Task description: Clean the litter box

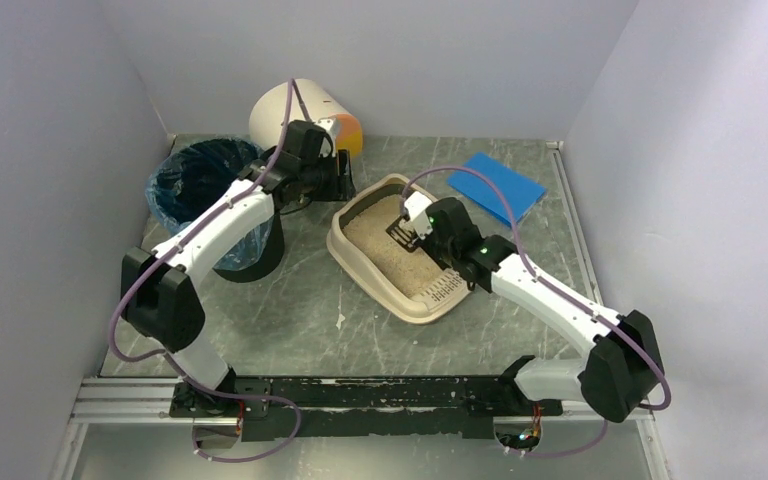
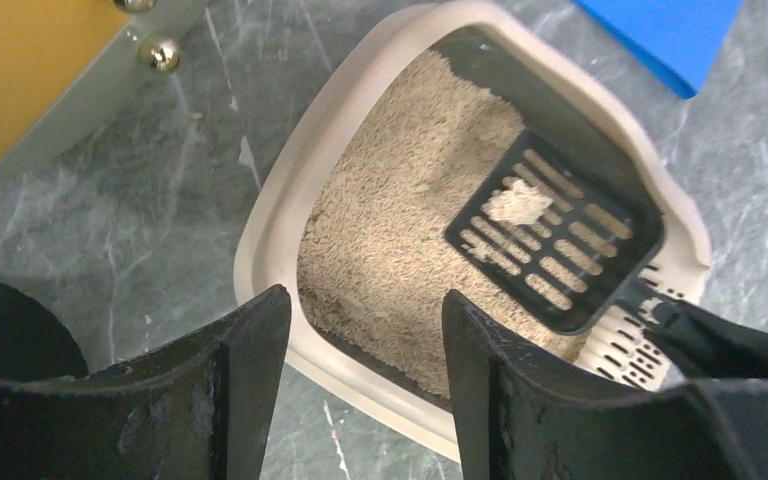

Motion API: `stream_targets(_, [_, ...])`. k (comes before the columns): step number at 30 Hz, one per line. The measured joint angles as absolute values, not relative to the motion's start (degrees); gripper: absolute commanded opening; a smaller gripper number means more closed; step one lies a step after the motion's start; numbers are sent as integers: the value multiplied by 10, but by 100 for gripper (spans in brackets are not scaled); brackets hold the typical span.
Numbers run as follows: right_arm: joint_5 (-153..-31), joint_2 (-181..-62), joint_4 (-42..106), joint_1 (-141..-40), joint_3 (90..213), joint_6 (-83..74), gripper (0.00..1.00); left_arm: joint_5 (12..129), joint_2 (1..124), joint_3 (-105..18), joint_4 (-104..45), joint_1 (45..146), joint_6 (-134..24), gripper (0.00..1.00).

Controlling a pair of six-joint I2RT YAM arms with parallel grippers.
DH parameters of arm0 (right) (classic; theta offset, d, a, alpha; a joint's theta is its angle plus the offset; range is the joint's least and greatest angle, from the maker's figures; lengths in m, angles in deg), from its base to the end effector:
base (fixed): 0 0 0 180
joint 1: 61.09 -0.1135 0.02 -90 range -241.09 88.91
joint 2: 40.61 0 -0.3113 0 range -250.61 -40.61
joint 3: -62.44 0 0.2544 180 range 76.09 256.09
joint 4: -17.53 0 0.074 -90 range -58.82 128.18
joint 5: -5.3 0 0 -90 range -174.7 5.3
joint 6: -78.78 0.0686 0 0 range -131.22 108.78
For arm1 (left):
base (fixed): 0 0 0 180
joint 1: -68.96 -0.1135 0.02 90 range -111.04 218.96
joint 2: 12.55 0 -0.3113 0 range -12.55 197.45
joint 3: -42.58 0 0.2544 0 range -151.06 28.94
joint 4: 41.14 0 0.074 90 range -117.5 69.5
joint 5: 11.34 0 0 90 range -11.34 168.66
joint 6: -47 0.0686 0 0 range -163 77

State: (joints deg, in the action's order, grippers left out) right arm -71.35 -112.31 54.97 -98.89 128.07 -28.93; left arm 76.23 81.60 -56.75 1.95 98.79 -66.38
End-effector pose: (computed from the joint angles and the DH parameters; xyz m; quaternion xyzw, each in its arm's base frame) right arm 0.2288 0.1574 0.2853 -0.3844 0.8290 -0.0368 0.4046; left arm 0.3528 -0.2056 0.3594 0.0598 0.8963 -0.2136 0.3840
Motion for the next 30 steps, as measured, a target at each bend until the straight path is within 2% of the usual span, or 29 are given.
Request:
stream_targets(5, [-726, -1141, 633, -976, 1325, -309, 0, 765, 835, -557, 27, 987, -654, 63])
stream_targets(10, [-727, -1160, 676, -976, 1347, -336, 0, 772, 854, -548, 28, 987, -646, 59])
stream_targets(17, [-702, -1252, 697, -995, 1361, -353, 0, 776, 883, -537, 27, 987, -646, 58])
stream_targets(21, [-704, -1268, 670, -1004, 1363, -359, 0, 776, 883, -532, 25, 987, -647, 57])
stream_targets(30, [-724, -1322, 509, -1011, 1350, -327, 0, 776, 884, -498, 11, 987, -651, 53])
